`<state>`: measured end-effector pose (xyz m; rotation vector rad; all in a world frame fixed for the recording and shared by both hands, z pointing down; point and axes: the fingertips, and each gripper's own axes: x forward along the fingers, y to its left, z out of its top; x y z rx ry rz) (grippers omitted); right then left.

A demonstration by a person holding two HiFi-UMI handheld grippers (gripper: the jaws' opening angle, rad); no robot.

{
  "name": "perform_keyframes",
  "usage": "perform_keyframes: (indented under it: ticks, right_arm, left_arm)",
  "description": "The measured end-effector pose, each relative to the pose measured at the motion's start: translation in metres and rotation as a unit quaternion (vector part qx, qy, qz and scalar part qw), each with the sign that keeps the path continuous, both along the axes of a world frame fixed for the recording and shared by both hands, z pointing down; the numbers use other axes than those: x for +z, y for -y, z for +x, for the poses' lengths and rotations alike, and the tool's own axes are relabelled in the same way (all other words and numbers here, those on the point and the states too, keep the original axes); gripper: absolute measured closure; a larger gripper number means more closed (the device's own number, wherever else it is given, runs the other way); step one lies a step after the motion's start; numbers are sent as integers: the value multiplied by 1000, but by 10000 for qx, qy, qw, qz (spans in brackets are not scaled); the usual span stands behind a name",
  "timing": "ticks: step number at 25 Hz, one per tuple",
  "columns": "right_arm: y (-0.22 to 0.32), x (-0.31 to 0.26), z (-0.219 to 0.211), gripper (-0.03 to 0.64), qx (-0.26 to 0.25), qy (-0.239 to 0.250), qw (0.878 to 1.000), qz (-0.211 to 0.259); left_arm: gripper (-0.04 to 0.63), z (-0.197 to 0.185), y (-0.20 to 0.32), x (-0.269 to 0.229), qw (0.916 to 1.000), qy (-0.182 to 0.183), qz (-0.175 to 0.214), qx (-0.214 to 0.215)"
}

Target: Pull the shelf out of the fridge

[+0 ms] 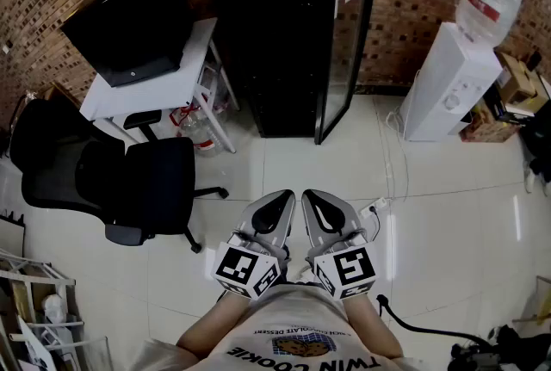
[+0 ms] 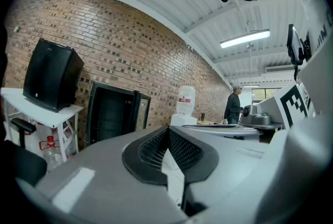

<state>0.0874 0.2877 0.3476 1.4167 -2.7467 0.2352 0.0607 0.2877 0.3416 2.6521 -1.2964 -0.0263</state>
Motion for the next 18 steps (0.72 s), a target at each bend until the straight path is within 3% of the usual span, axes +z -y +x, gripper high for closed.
perform_keyframes:
  ticks: [18]
  right_arm:
    - [110, 6, -22, 612, -10, -262, 9995, -161]
  left_arm:
    - [595, -18, 117, 7, 9995, -213, -240, 12]
